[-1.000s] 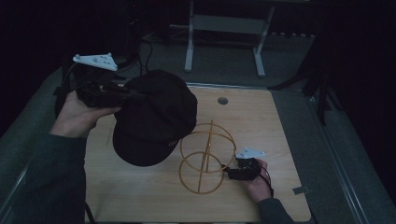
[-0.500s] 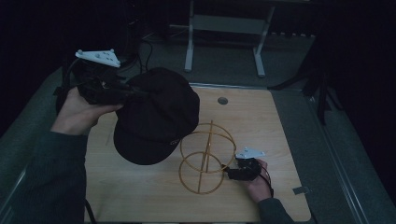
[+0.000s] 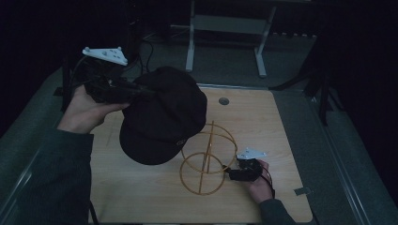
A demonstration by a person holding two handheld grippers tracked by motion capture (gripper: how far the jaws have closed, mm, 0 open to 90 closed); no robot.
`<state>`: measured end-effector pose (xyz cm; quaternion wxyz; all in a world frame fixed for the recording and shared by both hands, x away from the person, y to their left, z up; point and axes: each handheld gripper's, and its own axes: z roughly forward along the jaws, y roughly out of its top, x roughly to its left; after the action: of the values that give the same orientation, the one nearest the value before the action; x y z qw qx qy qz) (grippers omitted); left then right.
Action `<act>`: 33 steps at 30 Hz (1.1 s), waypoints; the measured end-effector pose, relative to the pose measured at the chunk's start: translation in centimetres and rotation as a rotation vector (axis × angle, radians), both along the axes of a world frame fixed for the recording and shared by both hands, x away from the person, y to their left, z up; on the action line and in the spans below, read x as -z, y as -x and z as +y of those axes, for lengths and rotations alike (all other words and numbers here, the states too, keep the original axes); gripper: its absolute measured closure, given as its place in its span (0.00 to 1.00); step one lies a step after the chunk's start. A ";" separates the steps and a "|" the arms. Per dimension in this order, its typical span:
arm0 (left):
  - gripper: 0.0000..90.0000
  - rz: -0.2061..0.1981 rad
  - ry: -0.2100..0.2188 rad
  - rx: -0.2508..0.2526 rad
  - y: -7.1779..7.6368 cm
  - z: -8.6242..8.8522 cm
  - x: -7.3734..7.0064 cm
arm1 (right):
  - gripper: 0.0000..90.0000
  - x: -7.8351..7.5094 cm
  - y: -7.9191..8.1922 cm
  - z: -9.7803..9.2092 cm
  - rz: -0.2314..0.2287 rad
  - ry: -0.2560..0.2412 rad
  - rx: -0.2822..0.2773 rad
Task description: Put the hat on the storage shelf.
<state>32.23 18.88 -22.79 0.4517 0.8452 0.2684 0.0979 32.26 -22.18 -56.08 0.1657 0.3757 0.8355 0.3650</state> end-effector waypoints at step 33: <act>0.93 0.011 0.021 0.162 -0.7 -7.4 0.5 | 0.31 0.0 0.0 0.0 0.001 0.001 -0.003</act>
<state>32.90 11.51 -23.24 0.4656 0.8598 0.2026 0.0535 32.30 -22.20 -56.07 0.1650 0.3747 0.8363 0.3646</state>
